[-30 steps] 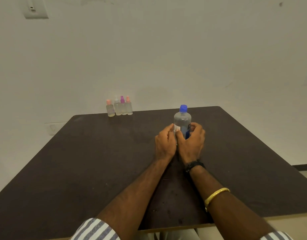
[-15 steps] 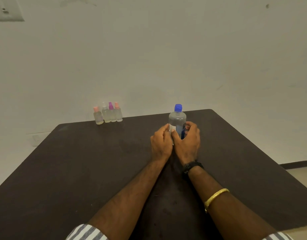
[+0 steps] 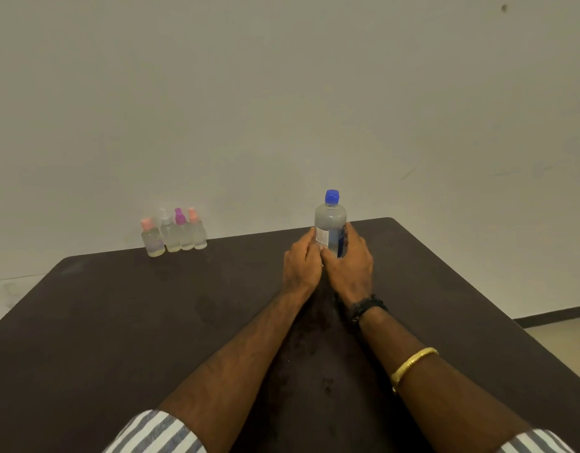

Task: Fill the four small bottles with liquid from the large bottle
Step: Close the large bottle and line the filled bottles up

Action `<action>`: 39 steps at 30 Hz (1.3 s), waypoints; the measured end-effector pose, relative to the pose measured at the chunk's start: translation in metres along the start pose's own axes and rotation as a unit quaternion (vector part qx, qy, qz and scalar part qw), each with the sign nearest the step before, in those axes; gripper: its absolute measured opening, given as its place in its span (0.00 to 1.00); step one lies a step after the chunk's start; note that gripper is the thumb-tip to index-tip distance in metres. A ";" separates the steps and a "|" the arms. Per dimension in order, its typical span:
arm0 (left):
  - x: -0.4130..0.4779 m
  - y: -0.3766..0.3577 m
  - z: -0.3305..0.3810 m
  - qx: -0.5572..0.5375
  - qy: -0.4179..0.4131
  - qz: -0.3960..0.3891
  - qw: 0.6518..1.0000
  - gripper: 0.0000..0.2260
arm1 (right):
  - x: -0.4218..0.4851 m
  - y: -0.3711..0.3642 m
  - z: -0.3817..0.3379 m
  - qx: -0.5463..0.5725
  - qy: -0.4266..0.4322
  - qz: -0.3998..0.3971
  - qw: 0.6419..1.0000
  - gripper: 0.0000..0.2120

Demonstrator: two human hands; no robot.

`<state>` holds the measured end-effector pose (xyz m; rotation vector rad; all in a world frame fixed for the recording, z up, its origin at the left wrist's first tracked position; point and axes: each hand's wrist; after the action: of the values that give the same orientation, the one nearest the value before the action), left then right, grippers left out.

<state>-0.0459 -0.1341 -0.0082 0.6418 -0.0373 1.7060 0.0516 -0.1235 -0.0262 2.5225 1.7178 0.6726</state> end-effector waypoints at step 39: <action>0.106 -0.038 -0.081 0.010 0.000 -0.127 0.992 0.23 | 0.108 -0.043 0.053 -0.127 0.016 -0.125 0.984 0.43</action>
<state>-0.0524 0.0000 -0.0430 0.6338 0.0585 1.4622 0.0650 0.0020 -0.0479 2.0956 1.7865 0.8524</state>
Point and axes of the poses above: each hand's wrist, its own x-axis towards the middle knuckle, its own y-axis out of the back of the hand, z = x × y, and after that the axes turned 5 degrees about -y, right-handed
